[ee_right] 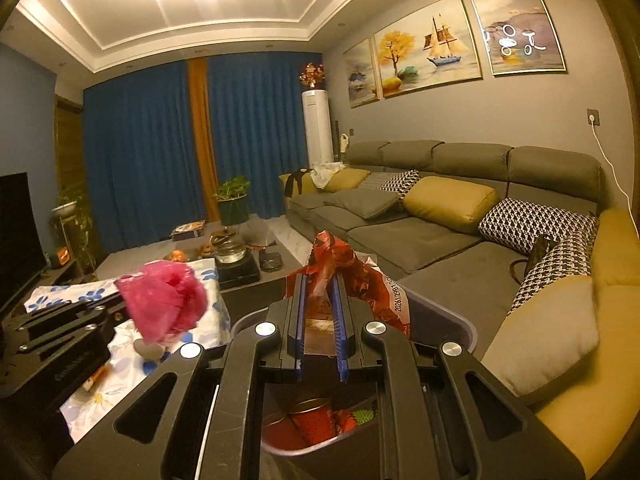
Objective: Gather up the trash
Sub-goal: 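Carry the pink bag and red-white bag over the grey bin, then open both grippers over the grey bin to drop the bags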
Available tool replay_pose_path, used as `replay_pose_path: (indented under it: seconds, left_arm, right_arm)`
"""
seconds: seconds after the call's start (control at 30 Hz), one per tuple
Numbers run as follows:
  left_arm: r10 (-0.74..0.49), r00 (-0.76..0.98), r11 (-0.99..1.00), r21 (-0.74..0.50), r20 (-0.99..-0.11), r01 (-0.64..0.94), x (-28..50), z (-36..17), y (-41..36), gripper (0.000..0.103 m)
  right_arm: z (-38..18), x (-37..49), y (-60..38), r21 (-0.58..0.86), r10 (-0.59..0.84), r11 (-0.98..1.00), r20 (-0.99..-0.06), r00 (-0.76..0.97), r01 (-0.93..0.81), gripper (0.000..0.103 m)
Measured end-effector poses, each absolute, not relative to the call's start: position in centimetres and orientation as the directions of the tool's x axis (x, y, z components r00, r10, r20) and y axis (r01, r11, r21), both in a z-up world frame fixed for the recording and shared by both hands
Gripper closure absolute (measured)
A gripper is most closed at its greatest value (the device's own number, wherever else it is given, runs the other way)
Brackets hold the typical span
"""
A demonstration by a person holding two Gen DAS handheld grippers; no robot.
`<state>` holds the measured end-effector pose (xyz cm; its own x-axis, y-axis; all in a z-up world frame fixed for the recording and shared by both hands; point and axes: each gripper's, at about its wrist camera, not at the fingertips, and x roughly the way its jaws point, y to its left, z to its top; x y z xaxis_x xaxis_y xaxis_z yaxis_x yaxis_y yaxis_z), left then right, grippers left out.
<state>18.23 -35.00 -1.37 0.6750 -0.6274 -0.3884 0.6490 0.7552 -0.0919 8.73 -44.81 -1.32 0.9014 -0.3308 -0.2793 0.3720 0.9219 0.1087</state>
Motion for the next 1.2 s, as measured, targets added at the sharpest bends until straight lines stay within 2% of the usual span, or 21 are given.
replay_pose_path:
  seconds: [0.6,0.8,0.83,0.9,0.97,1.07,1.2]
  left_arm:
    - [-0.676,0.602,0.705,-0.136,-0.424,0.696,20.5,-3.6,-39.3,0.100]
    - [-0.682,0.591,0.698,-0.140,-0.431,0.702,21.1,-4.3,-40.2,0.099]
    - [-0.681,0.588,0.697,-0.142,-0.437,0.702,21.2,-4.4,-40.3,0.095]
    - [-0.676,0.582,0.696,-0.132,-0.452,0.706,21.4,-4.8,-40.5,0.080]
    - [-0.658,0.599,0.711,-0.115,-0.457,0.694,21.5,-5.0,-40.8,0.050]
    - [-0.641,0.619,0.735,-0.129,-0.454,0.666,21.6,-5.2,-40.1,0.027]
    - [-0.609,0.653,0.773,-0.152,-0.450,0.616,21.6,-5.0,-38.2,0.017]
  right_arm:
    - [-1.9,10.4,-46.7,0.128,-0.351,0.908,-0.290,0.890,0.400,0.089]
    - [-1.9,10.8,-47.3,0.132,-0.362,0.901,-0.292,0.885,0.413,0.081]
    - [-1.9,10.8,-47.4,0.131,-0.366,0.900,-0.293,0.883,0.416,0.080]
    - [-1.8,10.6,-47.6,0.133,-0.371,0.897,-0.292,0.881,0.422,0.079]
    - [-1.8,10.5,-47.7,0.133,-0.380,0.893,-0.289,0.879,0.430,0.075]
    - [-1.6,10.2,-47.8,0.141,-0.389,0.888,-0.282,0.877,0.439,0.066]
    - [-1.4,9.4,-47.6,0.144,-0.399,0.884,-0.263,0.878,0.445,0.047]
